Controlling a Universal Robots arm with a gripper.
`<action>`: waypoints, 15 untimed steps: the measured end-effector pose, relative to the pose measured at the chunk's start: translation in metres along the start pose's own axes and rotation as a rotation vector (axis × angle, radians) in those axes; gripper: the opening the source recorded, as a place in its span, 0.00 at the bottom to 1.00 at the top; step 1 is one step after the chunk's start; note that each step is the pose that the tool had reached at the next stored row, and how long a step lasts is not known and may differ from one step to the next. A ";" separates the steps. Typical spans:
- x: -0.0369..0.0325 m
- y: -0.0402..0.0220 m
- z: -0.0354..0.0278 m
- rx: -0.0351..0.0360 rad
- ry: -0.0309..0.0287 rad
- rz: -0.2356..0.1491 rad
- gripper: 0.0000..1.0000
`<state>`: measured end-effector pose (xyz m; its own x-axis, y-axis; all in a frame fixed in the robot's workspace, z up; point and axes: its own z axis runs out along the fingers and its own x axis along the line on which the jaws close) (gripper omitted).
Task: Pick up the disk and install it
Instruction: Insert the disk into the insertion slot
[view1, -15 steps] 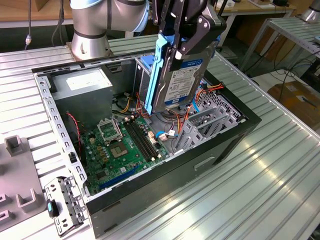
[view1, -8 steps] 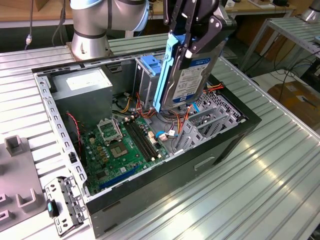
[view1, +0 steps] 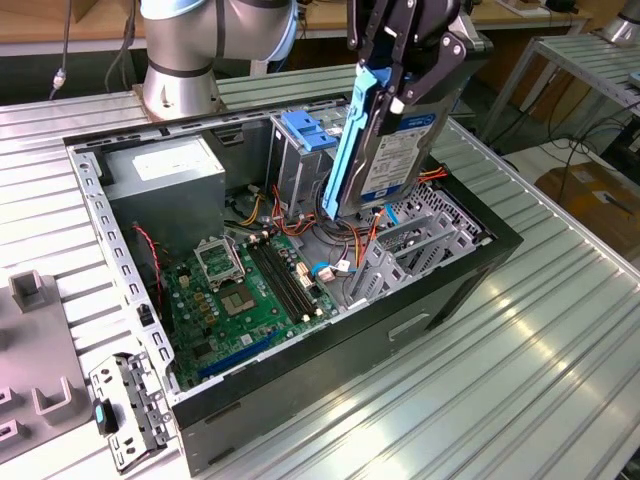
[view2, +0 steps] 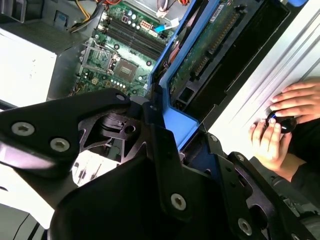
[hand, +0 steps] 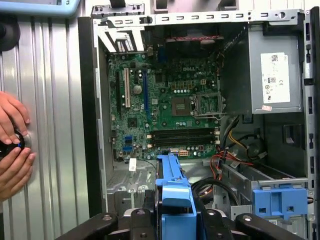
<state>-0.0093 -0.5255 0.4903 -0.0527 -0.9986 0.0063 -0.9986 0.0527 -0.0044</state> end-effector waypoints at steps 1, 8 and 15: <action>-0.0001 -0.0026 0.0002 0.0000 0.0000 0.000 0.37; -0.0001 -0.0186 0.0020 0.0000 0.0001 0.000 0.37; 0.0173 -0.0390 0.0113 0.0000 0.0003 0.000 0.37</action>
<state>0.0288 -0.5449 0.4793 -0.0528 -0.9986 0.0066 -0.9986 0.0528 -0.0044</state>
